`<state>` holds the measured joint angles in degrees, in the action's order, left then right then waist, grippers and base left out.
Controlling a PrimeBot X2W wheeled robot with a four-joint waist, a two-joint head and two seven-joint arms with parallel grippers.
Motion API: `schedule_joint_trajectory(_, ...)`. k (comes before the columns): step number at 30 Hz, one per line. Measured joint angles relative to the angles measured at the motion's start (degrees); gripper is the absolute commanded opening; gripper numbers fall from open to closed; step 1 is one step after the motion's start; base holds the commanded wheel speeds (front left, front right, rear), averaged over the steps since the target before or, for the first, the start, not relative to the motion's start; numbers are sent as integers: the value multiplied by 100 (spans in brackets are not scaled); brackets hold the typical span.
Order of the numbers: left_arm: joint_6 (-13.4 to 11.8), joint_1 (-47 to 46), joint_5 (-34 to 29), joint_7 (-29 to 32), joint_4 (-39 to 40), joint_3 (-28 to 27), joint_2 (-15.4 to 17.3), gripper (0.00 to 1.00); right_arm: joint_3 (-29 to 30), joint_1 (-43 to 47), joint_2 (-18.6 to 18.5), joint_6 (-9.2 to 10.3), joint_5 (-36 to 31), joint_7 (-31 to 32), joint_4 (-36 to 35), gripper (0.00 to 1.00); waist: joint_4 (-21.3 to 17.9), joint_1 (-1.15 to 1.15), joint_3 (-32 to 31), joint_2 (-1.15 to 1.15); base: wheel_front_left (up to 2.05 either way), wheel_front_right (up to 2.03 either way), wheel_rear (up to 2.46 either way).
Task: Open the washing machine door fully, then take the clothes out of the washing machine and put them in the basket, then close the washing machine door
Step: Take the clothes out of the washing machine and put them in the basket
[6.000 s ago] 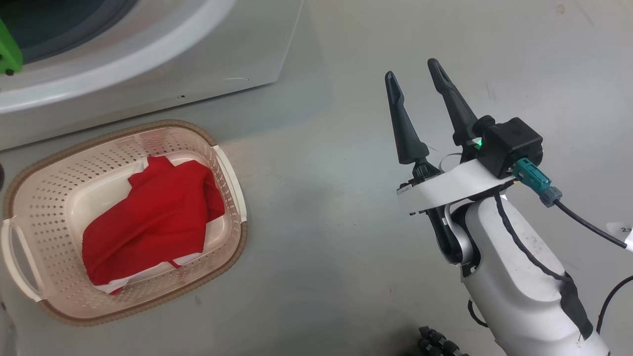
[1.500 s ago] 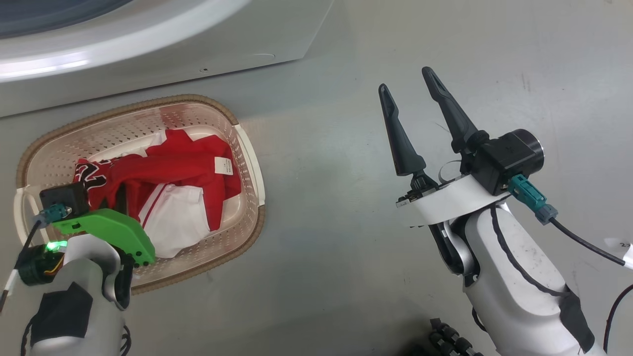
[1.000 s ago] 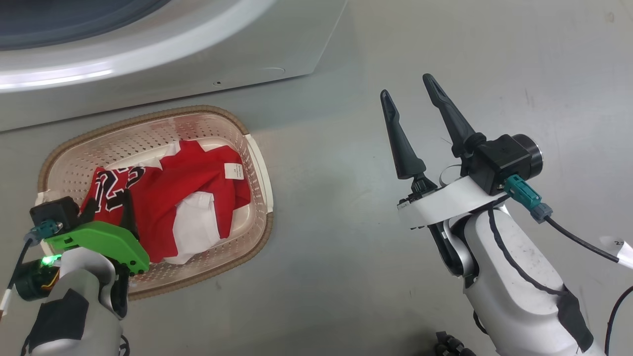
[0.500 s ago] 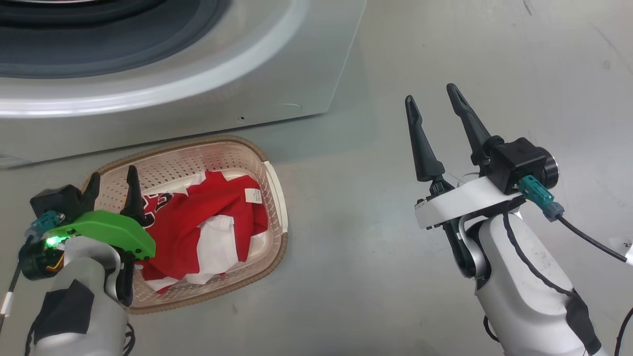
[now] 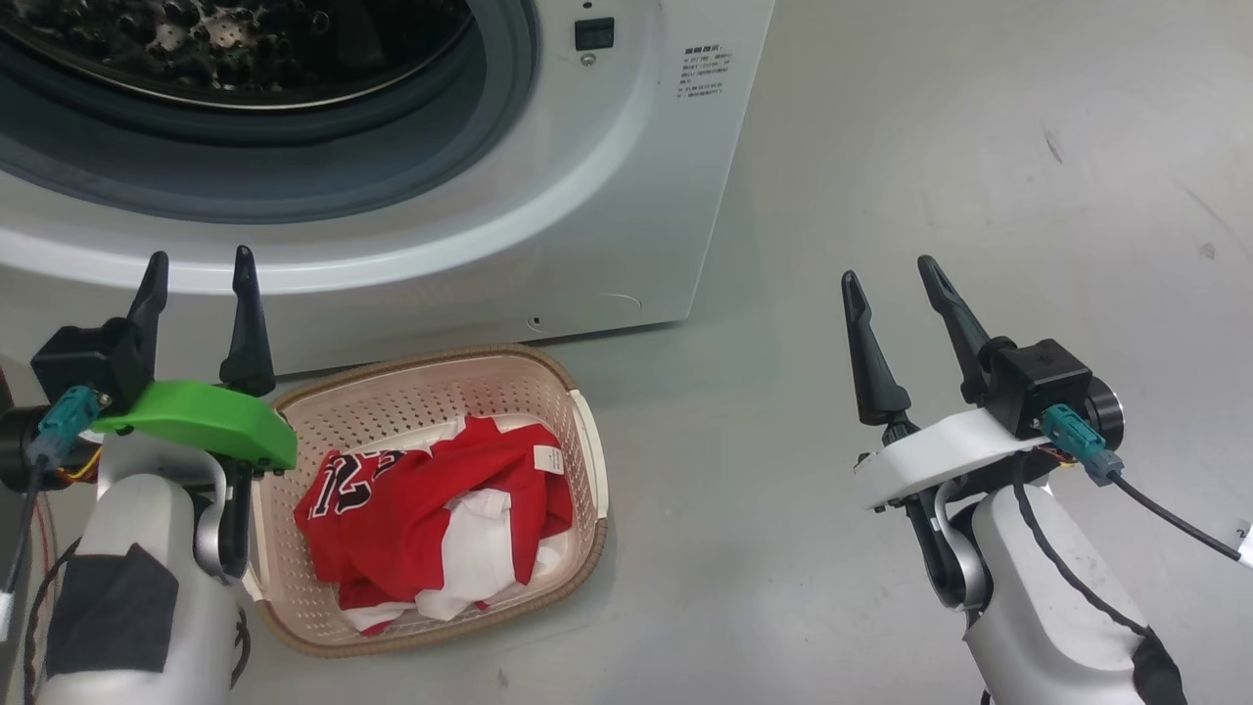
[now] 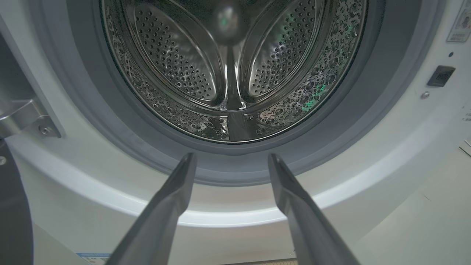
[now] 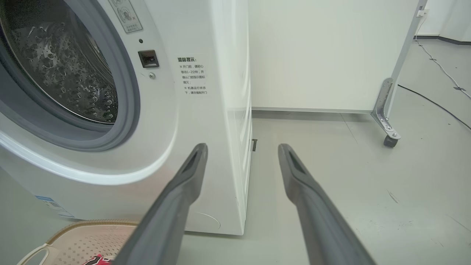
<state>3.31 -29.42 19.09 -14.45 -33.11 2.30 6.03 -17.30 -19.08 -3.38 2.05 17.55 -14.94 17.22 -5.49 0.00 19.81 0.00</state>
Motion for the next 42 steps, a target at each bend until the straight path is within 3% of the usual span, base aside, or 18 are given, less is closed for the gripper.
schedule_joint_trajectory(8, -110, 627, -256, -1, 594, 47, -13, 100, 58, 325, -14, -94, -14, 0, 163, 100, 135, 0, -552, 0, 0, 0, 0)
schedule_joint_trajectory(24, -285, 2084, -356, 0, 1055, 193, -114, 100, 172, 929, -2, -158, -15, 0, 242, 100, 276, 0, -1456, 0, 0, 0, 0)
schedule_joint_trajectory(42, -556, 2967, -403, 227, 1919, 320, -144, 100, 292, 1266, 14, -197, -35, 0, 158, 100, 257, 0, -1828, 0, 0, 0, 0)
